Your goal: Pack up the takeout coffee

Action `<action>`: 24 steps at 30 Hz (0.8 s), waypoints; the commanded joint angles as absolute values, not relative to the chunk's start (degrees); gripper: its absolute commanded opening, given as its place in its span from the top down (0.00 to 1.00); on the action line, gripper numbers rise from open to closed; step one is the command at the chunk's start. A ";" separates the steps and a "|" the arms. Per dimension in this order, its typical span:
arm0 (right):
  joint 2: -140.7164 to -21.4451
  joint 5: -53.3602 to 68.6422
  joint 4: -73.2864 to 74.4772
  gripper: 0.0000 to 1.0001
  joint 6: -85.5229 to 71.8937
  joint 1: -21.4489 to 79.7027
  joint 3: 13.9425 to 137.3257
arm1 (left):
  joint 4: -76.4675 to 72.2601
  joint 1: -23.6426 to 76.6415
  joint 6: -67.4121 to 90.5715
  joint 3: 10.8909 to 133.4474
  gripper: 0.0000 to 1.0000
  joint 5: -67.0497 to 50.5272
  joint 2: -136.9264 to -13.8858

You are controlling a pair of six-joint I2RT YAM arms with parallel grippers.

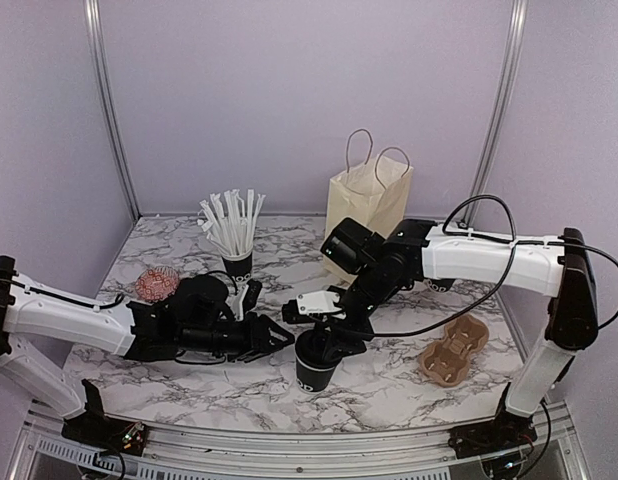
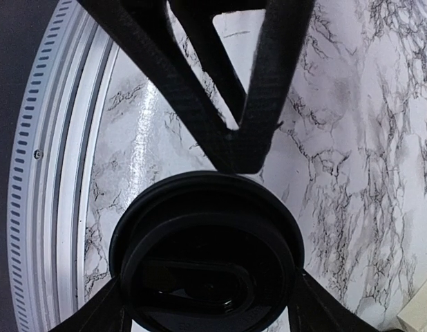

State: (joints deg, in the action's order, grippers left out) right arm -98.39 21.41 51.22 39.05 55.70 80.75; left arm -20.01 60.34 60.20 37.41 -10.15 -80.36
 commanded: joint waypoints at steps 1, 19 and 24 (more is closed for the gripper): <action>-100.32 20.02 53.70 0.28 38.83 56.85 81.84 | -21.71 60.90 60.68 38.46 0.63 -13.08 -82.85; -101.30 19.36 53.45 0.29 38.32 58.20 81.47 | -21.76 61.22 60.68 38.49 0.66 -12.24 -80.02; -101.43 19.41 53.37 0.29 38.21 58.35 81.57 | -21.80 62.08 60.69 39.64 0.66 -13.98 -82.82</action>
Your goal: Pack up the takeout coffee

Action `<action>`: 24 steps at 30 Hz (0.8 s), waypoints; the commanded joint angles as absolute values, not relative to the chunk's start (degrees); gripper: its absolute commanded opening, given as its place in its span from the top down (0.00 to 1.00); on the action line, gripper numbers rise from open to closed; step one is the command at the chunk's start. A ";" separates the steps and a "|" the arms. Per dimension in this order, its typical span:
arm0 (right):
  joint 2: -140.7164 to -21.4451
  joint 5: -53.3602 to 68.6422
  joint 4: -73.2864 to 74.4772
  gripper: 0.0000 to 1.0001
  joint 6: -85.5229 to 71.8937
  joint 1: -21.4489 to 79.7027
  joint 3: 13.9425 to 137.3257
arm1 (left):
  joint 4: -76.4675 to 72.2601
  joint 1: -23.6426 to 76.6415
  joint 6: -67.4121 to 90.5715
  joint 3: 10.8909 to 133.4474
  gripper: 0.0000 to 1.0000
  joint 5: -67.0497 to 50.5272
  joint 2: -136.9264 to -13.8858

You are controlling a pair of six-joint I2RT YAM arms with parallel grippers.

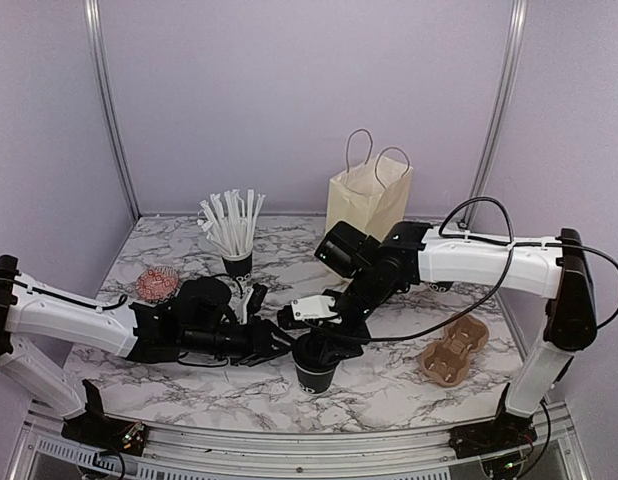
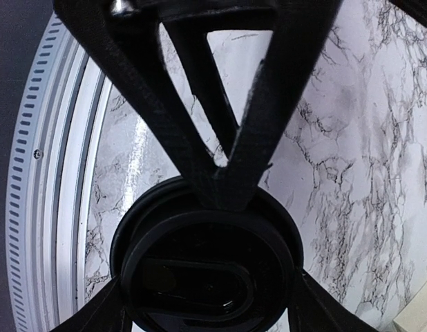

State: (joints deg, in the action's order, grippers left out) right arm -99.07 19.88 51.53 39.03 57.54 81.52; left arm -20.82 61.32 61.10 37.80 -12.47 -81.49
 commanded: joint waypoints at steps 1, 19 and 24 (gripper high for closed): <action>-101.43 19.42 53.35 0.29 38.15 58.36 81.50 | -21.80 62.20 60.89 39.70 0.67 -14.17 -83.33; -102.42 21.50 51.82 0.31 37.74 59.26 79.07 | -22.14 62.49 65.18 40.46 0.79 -17.16 -88.50; -103.25 22.68 51.18 0.31 37.53 59.72 78.30 | -23.79 62.58 66.96 40.74 0.81 -19.01 -90.15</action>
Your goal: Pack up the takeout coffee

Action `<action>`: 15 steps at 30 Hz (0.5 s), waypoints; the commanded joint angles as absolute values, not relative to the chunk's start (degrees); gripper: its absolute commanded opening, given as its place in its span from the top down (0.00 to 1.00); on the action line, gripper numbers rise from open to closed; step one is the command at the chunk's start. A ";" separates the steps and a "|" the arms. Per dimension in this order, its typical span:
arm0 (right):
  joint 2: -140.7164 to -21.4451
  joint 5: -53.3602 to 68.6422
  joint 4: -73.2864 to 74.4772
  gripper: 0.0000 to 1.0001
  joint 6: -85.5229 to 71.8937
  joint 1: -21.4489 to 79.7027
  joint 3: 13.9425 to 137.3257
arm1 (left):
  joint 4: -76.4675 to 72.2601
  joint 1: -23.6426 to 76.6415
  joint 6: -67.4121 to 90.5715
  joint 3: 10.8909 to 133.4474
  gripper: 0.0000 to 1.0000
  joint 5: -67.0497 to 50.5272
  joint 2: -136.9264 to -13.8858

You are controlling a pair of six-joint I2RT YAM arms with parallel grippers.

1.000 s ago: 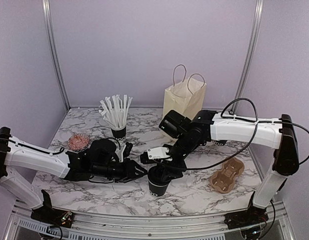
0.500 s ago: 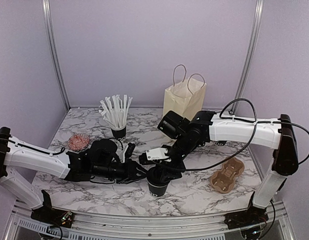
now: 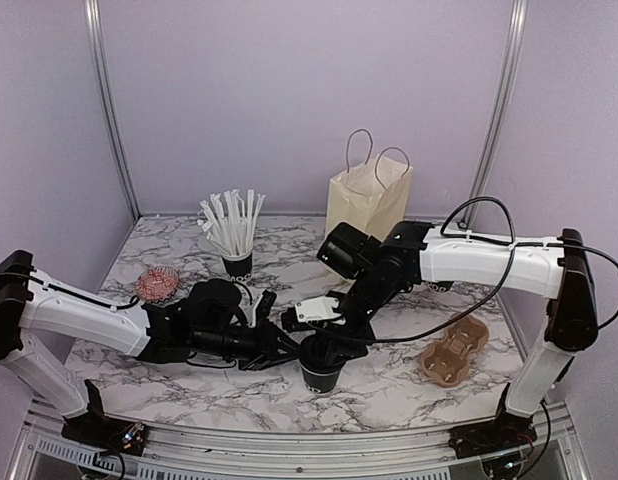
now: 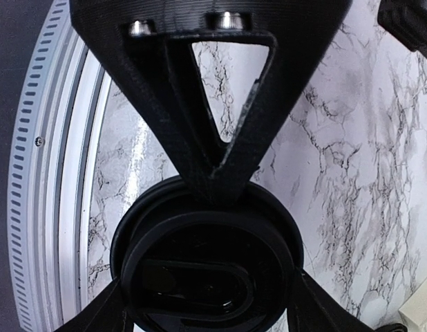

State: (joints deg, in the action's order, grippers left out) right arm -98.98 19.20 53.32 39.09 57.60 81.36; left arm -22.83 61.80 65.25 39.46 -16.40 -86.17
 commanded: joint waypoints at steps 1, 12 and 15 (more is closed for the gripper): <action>-103.41 22.97 51.09 0.31 37.46 59.83 78.09 | -24.42 62.58 67.94 40.71 0.81 -19.57 -90.56; -104.75 25.17 49.29 0.32 37.35 61.17 74.31 | -33.21 62.58 73.79 40.32 0.84 -21.70 -96.30; -105.10 25.55 48.66 0.32 37.40 61.17 73.49 | -33.71 62.57 74.17 40.68 0.90 -21.85 -97.29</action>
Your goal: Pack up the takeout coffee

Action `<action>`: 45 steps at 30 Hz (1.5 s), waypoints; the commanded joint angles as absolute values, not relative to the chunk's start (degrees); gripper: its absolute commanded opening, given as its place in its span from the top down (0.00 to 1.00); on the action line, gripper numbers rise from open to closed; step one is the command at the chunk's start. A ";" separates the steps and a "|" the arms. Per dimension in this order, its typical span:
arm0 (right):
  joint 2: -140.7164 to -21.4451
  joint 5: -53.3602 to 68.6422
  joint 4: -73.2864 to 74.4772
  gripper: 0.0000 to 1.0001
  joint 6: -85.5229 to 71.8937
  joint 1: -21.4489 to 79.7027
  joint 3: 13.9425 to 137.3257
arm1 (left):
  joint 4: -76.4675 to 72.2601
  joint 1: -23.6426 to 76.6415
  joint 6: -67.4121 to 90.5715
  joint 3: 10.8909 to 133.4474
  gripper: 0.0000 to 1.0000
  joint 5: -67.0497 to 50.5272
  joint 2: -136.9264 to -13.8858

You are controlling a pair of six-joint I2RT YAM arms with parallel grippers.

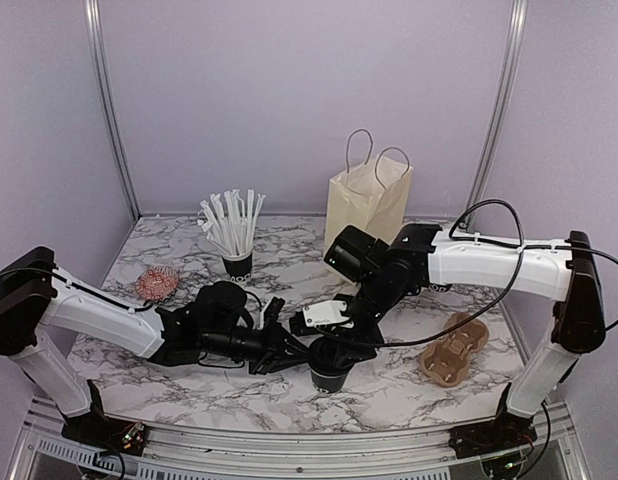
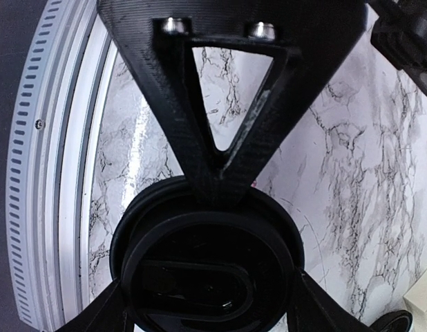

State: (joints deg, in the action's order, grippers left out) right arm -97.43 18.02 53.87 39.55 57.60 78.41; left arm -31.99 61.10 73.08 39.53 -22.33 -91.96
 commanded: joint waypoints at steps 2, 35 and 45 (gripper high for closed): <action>-105.39 25.56 48.25 0.32 37.36 61.17 72.80 | -33.76 62.58 74.67 40.44 0.94 -21.95 -97.88; -105.50 21.55 45.56 0.31 36.24 60.34 68.90 | -0.09 62.31 51.45 48.05 0.62 -0.42 -90.45; -103.94 20.08 44.09 0.33 36.30 59.34 68.38 | 2.30 62.31 45.09 49.54 0.53 7.79 -79.98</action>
State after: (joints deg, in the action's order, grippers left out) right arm -98.74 24.86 39.09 35.66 58.61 73.89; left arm -0.19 62.46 49.34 47.92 2.17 -83.94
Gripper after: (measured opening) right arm 0.694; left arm 0.462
